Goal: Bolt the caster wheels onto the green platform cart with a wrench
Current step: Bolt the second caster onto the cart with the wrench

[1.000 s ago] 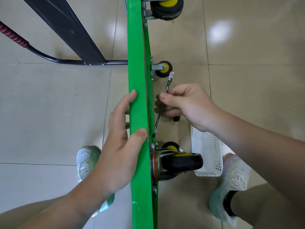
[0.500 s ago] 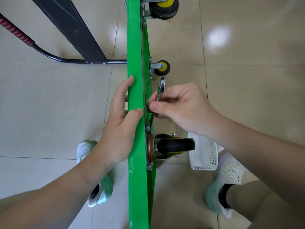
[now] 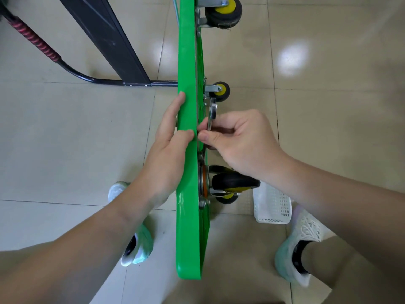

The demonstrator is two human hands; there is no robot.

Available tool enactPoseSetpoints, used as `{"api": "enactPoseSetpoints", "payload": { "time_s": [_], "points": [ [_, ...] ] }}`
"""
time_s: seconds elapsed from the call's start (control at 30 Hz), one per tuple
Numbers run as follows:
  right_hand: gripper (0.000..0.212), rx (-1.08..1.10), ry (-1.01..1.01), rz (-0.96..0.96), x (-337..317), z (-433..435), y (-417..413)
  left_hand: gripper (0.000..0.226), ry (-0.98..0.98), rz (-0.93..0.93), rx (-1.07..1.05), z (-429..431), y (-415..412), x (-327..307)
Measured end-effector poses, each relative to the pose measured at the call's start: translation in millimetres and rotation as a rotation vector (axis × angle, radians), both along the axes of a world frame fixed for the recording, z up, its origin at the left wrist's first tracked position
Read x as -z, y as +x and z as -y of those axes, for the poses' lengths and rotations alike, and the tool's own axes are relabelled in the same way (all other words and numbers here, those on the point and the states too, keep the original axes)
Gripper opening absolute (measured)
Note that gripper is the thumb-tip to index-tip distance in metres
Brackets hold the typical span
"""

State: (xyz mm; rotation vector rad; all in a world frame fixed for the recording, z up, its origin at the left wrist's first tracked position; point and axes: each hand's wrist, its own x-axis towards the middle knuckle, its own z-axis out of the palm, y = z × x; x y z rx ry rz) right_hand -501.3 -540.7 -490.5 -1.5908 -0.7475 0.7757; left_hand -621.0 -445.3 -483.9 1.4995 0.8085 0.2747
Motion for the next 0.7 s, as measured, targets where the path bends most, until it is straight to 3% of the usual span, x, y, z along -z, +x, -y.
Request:
{"api": "enactPoseSetpoints", "payload": {
  "time_s": [0.1, 0.3, 0.5, 0.7],
  "points": [
    [0.019, 0.06, 0.031, 0.06, 3.7, 5.8, -10.1, 0.067, -0.026, -0.004, -0.007, 1.3, 1.0, -2.0],
    [0.022, 0.129, -0.021, -0.054, 10.0, -9.7, 4.0, 0.063, 0.029, 0.014, 0.004, -0.1, 0.7, 1.8],
    [0.016, 0.111, -0.1, -0.174, 18.4, -25.6, 18.3, 0.07, 0.034, -0.033, 0.014, -4.6, 0.0, 0.2],
    [0.007, 0.042, -0.179, -0.203, 35.3, -30.3, 29.8, 0.06, 0.047, -0.035, 0.026, -8.8, 3.8, -3.8]
  ]
}}
